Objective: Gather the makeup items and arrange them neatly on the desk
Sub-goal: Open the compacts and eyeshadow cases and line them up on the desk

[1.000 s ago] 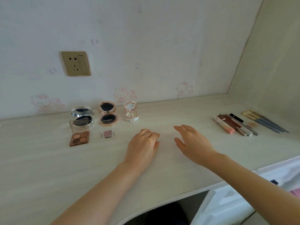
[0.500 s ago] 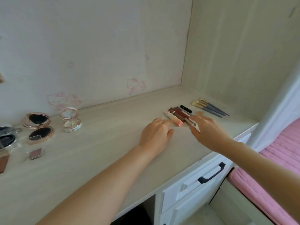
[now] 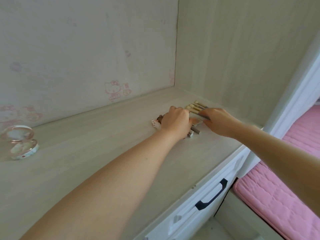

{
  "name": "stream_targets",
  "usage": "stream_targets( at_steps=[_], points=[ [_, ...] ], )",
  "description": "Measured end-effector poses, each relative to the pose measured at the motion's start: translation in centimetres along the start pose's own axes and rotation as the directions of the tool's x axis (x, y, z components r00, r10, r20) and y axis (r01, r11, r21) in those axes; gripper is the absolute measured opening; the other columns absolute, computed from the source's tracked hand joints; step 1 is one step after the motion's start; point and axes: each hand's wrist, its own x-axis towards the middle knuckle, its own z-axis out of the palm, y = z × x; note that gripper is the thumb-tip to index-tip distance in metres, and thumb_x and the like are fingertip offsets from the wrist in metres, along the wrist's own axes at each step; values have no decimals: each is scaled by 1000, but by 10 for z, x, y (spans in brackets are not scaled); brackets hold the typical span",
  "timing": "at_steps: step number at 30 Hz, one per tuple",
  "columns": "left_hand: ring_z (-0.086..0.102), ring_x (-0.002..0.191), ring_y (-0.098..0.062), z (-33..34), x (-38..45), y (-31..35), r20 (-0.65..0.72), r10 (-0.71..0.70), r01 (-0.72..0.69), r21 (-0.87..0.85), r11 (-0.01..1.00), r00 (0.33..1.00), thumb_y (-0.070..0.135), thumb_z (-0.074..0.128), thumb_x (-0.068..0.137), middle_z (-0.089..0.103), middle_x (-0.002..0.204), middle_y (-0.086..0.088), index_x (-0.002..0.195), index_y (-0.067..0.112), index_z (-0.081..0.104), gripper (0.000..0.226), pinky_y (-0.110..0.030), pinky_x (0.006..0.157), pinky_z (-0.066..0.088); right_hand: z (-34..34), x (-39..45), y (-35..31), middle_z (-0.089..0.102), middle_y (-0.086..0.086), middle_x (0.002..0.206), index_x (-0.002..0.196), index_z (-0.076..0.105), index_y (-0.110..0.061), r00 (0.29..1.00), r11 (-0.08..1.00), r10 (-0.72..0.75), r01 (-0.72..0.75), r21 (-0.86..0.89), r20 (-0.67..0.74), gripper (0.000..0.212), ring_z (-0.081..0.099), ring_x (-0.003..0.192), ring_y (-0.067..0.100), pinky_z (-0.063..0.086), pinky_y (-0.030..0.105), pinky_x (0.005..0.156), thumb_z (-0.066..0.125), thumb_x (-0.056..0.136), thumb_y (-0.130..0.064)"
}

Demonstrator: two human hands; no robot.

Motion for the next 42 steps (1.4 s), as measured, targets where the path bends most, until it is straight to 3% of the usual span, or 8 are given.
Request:
stream_targets(
  at_steps=[4,12,17,22,27,32,37,42],
  points=[
    [37,122,-30,8,22,5,90,-86,84,32,996,992,37,46,96,55,117,-11,116,7,58,38,-39,84,38,2,13,2,51,13,136,139,43,-15,998,995,-52,56,-85,44,48,44,126,31,29,28,97,52,92,-16],
    [35,121,-32,20,35,13,173,-159,154,44,987,972,38,45,94,57,114,-10,113,9,57,37,-38,87,38,-6,27,-2,38,-4,147,142,40,-28,969,987,-74,106,-124,235,50,25,140,14,7,40,115,49,93,-19],
    [38,117,-32,22,33,13,143,-158,163,-25,986,977,40,48,94,60,106,-12,103,7,60,36,-36,80,37,-9,23,2,61,1,118,124,56,-23,985,992,-111,118,-45,134,39,49,119,21,16,33,108,55,86,-15],
    [47,110,-32,23,24,20,58,-137,143,-135,980,989,36,56,92,57,109,-15,116,11,55,34,-40,83,46,-3,12,14,61,7,114,122,54,-14,995,994,-98,100,53,-36,45,47,114,29,26,28,95,69,80,-20],
    [58,96,-35,26,14,24,-4,-103,101,-171,980,995,13,55,91,52,113,-16,119,13,52,28,-44,81,51,0,-1,15,66,1,97,99,62,-18,982,966,0,49,254,-190,20,59,97,23,40,26,78,70,81,-17],
    [58,99,-30,21,12,28,-38,-96,80,-299,951,995,17,60,90,61,107,-12,110,13,60,20,-43,81,51,-7,-14,9,68,-5,85,88,63,-22,965,912,84,26,410,-248,10,63,86,14,45,23,79,69,84,-16],
    [61,91,-20,0,4,26,-129,-116,28,-540,841,985,25,67,87,68,93,-3,96,17,66,12,-29,74,47,-24,-21,-6,66,-14,77,90,65,-21,943,871,151,15,492,-297,10,63,77,3,40,2,66,70,84,-14],
    [68,80,-13,-23,-21,19,-82,-343,141,-804,577,936,24,76,79,72,82,1,86,15,65,15,-23,71,51,-37,-32,-33,68,-11,79,86,65,-24,927,823,176,45,566,-330,9,64,78,4,40,4,65,72,82,-20]
  ],
)
